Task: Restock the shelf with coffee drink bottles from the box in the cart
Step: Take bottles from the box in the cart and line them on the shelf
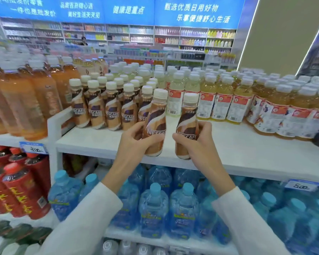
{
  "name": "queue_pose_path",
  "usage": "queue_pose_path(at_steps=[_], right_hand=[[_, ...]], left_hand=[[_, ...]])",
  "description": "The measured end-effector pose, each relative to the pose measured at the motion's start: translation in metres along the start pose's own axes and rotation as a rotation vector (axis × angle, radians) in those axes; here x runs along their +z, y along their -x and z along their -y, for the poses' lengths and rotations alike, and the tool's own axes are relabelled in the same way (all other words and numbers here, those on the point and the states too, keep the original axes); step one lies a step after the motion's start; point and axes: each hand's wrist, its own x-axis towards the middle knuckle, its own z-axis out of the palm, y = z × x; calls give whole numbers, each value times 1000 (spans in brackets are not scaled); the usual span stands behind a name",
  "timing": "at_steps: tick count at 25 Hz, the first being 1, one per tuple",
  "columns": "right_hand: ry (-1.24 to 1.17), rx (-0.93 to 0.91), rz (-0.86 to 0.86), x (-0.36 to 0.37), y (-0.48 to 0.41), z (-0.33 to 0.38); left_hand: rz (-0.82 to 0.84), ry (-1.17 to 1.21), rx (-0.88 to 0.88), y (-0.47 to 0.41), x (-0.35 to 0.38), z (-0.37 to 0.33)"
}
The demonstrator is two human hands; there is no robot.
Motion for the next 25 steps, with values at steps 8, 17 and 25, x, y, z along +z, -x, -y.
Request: queue_pose_path(at_steps=[8, 17, 25], right_hand=[[31, 2, 10, -2, -25, -32], [154, -11, -111, -8, -13, -48], [136, -27, -54, -4, -13, -53]], left_hand=[[31, -95, 33, -28, 7, 29], [-73, -301, 22, -20, 4, 37], [22, -245, 50, -24, 4, 41]])
